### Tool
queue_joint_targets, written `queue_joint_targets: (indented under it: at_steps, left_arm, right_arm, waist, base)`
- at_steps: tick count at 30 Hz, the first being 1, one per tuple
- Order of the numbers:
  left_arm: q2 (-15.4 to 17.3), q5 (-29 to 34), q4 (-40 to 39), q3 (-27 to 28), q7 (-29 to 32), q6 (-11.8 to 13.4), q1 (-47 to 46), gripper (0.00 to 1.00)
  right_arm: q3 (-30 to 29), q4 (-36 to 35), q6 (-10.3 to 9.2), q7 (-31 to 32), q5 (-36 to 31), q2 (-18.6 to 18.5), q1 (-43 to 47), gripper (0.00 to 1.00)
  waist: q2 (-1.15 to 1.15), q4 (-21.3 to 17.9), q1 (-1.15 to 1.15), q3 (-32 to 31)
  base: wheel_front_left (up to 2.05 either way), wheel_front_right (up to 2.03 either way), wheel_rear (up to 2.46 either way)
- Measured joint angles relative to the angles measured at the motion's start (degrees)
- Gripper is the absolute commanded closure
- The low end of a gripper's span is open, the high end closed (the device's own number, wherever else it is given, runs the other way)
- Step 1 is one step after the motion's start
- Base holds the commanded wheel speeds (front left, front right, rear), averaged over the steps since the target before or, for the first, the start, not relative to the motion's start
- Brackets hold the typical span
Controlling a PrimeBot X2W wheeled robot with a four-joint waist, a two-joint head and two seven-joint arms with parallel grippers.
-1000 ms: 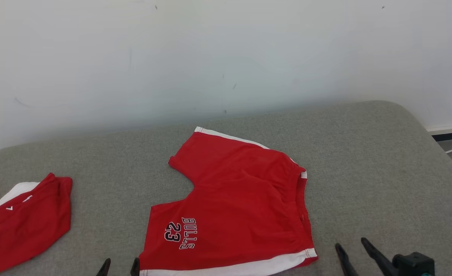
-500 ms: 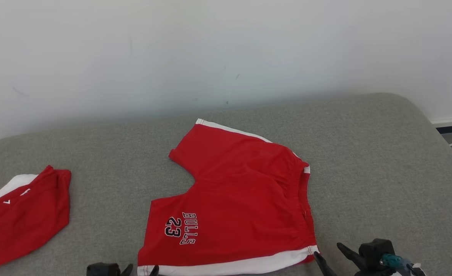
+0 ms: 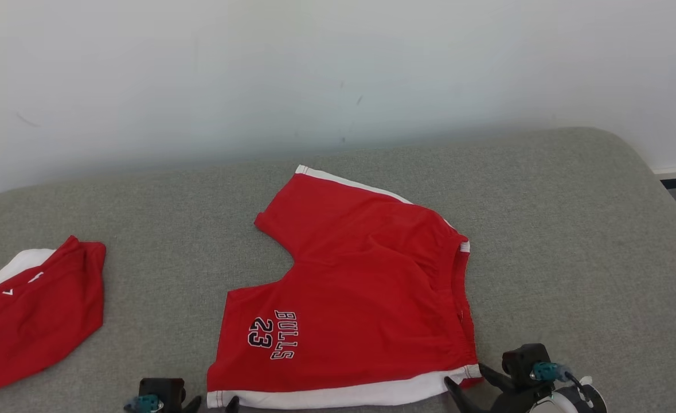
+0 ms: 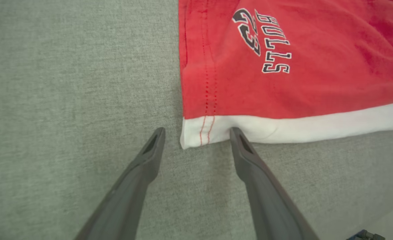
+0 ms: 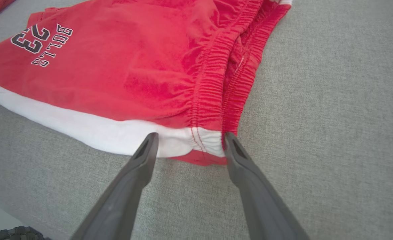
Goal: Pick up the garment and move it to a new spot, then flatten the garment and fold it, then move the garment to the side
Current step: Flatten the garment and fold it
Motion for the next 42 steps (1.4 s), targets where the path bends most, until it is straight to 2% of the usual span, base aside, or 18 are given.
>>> queue_joint_targets:
  at_steps: [1, 2, 3, 15, 25, 32, 39, 42]
  left_arm:
    - [-0.34, -0.19, 0.6, 0.01, -0.01, -0.07, -0.33, 0.56]
    - [-0.59, -0.32, 0.93, -0.12, -0.13, -0.08, -0.73, 0.87]
    - [-0.74, -0.32, 1.05, -0.36, -0.54, -0.14, -1.01, 1.0]
    - [-0.31, -0.33, 2.99, -0.6, -3.47, -1.03, -2.24, 1.0]
    - [3.33, -1.8, -4.32, 0.51, -5.63, -1.55, -3.66, 1.0]
    - [5.49, -2.93, -9.38, -0.54, -3.38, -2.04, -11.87, 1.0]
    - [9.9, -2.98, -11.51, -2.87, 1.88, -2.1, -24.39, 1.0]
    - [12.14, -3.88, -11.67, -4.25, 3.87, -2.1, -29.79, 1.0]
  right_arm:
    - [0.1, 0.59, 0.19, 0.0, 0.0, 0.3, -0.07, 0.69]
    - [0.25, 1.25, 0.42, 0.0, 0.01, 0.65, -0.09, 1.0]
    - [0.37, 1.67, 0.43, -0.01, 0.0, 0.88, -0.1, 1.0]
    - [-1.05, 4.64, 2.93, -2.68, 1.98, 2.0, -1.54, 1.0]
    - [-3.05, -1.54, 4.97, -4.2, 5.65, -0.99, -0.68, 1.0]
    - [-5.52, -6.35, 5.25, -3.57, 9.34, -1.91, -2.29, 1.0]
    - [-8.11, -8.88, 5.44, -1.52, 13.38, -1.41, -7.55, 1.0]
    - [-8.65, -9.56, 5.44, -0.51, 15.57, 0.18, -10.29, 1.0]
  waist:
    - [0.0, -0.01, 0.0, 0.03]
    - [0.0, -0.03, 0.0, 0.06]
    - [0.0, -0.06, 0.0, 0.09]
    - [0.0, -0.24, 0.0, -0.19]
    - [0.0, -0.43, 0.0, 0.11]
    - [0.0, -1.51, 0.0, 2.28]
    - [0.0, -2.9, 0.0, 6.49]
    - [0.0, -3.73, 0.0, 8.6]
  base:
    - [0.0, 0.0, 0.0]
    - [0.0, 0.0, 0.0]
    - [0.0, 0.0, 0.0]
    - [0.0, 0.0, 0.0]
    - [0.0, 0.0, 0.0]
    - [0.0, 0.0, 0.0]
    - [0.0, 0.0, 0.0]
    - [0.0, 0.0, 0.0]
